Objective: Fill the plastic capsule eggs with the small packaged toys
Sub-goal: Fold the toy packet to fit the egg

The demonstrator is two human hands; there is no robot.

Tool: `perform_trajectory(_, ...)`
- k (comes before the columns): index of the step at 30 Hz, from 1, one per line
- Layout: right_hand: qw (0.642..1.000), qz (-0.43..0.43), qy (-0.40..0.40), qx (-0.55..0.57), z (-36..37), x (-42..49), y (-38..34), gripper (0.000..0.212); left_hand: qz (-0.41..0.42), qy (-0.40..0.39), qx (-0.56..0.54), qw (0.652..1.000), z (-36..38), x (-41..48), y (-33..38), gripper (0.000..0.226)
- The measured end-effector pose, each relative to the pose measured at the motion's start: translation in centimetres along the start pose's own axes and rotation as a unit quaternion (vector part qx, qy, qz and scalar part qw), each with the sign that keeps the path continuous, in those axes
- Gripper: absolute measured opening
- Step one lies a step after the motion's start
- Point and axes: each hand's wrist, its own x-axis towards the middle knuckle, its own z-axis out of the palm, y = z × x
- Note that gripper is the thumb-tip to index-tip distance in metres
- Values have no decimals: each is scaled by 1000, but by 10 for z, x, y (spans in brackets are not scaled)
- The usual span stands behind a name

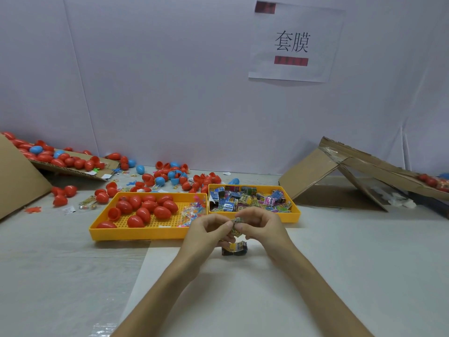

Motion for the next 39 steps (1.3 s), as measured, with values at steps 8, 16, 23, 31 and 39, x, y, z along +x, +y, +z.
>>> perform_trajectory(8,1000,10,16,25,2,1,2,23,-2,28,-12,1000,-1,3,-4,8)
perform_trajectory(16,999,-5,37,15,2,0,2,22,-28,33,-20,999,-2,3,-4,4)
perform_trajectory(23,1000,4,9,30,5,-1,-1,23,35,66,76,994,1,3,-6,16)
perform_trajectory(31,998,3,-3,68,4,-2,-5,18,8,69,67,995,0,0,2,17)
perform_trajectory(39,985,33,-28,165,0,-3,-9,20,-16,25,-85,996,-2,-2,9,10)
